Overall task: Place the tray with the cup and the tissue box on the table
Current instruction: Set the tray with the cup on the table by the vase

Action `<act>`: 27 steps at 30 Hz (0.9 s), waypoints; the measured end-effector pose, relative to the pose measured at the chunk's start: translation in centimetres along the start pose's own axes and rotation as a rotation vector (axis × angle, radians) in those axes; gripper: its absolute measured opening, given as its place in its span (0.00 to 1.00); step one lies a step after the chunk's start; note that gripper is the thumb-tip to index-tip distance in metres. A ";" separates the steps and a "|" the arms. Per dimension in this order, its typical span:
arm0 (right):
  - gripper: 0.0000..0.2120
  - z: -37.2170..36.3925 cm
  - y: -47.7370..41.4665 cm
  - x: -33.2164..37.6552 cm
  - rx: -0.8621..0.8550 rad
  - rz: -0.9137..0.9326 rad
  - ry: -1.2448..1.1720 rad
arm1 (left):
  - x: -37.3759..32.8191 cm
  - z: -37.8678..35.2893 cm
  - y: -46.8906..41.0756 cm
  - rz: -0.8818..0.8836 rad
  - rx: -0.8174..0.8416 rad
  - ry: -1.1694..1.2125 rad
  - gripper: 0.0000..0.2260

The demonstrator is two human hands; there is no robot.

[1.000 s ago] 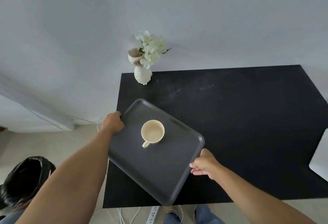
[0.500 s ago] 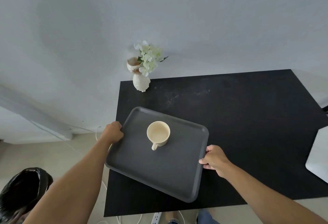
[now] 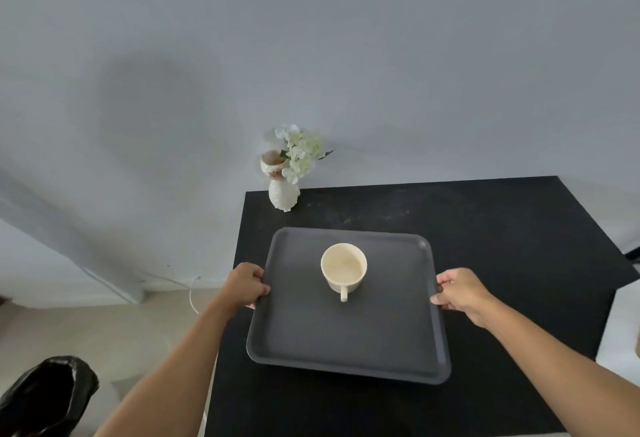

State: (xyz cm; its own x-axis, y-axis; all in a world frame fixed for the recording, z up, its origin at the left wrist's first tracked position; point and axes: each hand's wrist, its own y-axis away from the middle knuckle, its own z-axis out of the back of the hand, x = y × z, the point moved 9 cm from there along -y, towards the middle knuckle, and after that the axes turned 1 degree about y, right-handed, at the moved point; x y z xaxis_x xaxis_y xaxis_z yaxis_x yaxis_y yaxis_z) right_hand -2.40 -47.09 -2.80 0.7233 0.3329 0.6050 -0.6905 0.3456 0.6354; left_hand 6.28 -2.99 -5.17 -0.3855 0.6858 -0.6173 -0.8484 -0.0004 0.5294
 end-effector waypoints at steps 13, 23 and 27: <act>0.10 5.4 -7.4 3.4 -0.008 0.079 0.134 | -6.5 -2.3 -1.8 0.088 -0.075 0.039 0.10; 0.09 8.3 -14.8 6.7 -0.007 0.121 0.246 | -9.9 -4.7 -6.8 0.167 -0.111 0.095 0.11; 0.09 8.5 -17.2 7.7 -0.007 0.126 0.274 | -10.4 -5.1 -9.0 0.189 -0.127 0.091 0.15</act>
State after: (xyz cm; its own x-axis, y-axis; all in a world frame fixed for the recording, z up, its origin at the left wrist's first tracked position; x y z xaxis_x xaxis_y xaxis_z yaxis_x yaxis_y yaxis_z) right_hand 15.03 -57.95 -4.94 0.6047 0.5976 0.5264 -0.7758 0.2924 0.5592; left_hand 16.07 -13.85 -6.44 -0.5682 0.5961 -0.5673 -0.7947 -0.2183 0.5665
